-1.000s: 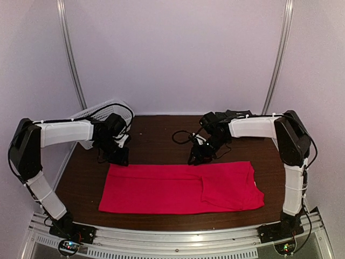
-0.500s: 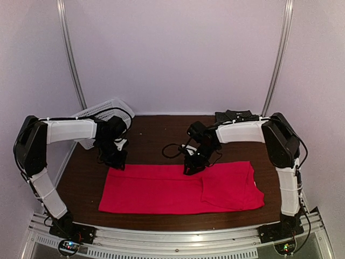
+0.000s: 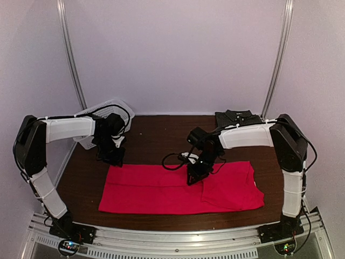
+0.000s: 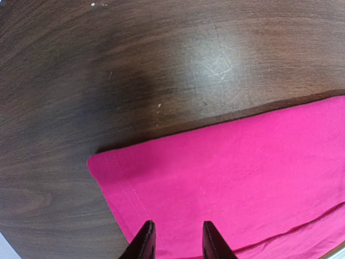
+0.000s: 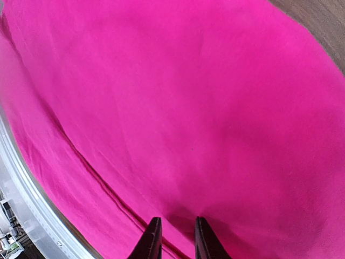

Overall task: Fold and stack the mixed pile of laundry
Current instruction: Adjust the rectangle-folded T-shirt at the center of the board, then move the rectangle-folded T-shirt to the center of the board.

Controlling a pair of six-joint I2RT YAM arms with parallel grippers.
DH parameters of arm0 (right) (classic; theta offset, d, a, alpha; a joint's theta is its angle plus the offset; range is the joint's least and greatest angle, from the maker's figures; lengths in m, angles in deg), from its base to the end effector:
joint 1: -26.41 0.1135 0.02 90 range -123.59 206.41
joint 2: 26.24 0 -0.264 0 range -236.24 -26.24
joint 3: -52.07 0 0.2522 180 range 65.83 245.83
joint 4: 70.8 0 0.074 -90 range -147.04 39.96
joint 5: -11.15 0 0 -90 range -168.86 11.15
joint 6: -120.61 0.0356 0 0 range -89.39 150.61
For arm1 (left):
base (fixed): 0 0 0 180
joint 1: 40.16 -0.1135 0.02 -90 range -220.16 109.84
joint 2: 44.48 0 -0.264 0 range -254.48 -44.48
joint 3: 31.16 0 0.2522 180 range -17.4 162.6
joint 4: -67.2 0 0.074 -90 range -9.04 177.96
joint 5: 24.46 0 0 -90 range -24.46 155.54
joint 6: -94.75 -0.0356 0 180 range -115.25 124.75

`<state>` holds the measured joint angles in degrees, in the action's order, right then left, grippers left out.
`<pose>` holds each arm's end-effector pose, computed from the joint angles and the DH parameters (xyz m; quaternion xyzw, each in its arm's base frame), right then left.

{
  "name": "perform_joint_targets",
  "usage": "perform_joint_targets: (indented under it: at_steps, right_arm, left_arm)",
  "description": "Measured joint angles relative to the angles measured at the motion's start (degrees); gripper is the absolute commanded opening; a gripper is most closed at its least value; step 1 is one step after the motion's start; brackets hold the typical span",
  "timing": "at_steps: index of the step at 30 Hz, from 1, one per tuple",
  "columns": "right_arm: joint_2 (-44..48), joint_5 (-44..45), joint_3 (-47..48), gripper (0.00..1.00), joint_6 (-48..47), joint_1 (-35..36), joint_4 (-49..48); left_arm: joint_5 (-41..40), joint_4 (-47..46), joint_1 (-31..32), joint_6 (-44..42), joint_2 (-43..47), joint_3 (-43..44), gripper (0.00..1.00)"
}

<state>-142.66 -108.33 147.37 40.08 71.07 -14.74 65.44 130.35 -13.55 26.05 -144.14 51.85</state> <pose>0.2694 0.2908 0.1567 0.3176 -0.9075 -0.2743 0.0189 0.2909 -0.1457 0.1936 0.0461 0.9950 -0.0353 0.0816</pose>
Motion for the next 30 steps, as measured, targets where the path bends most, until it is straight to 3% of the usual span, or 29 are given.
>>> perform_joint_targets:
  at_steps: [8, 12, 19, 24, 30]
  right_arm:
    - [1.77, 0.37, -3.41, 0.27, -0.46, 1.01, -0.50]
    - [3.74, 0.35, -5.29, 0.33, 0.44, 1.11, -0.15]
    - [15.74, -0.11, -10.45, 0.39, 4.81, -2.23, 0.31]
    - [25.03, 2.01, -17.75, 0.39, 9.62, -9.53, 0.39]
    - [25.33, 5.95, -25.29, 0.39, 13.88, -13.55, 0.61]
  left_arm:
    - [0.52, -0.17, 0.00, -0.42, -0.63, -0.50, 0.32]
    - [1.90, -0.87, 0.00, -0.33, 0.15, -4.79, 0.31]
    - [4.57, -0.94, 0.24, -0.42, 4.46, -11.56, 0.30]
    - [4.57, -2.27, 2.32, -2.75, 6.54, -6.01, 0.30]
    - [3.93, -5.51, 3.54, -4.68, -1.44, 0.46, 0.28]
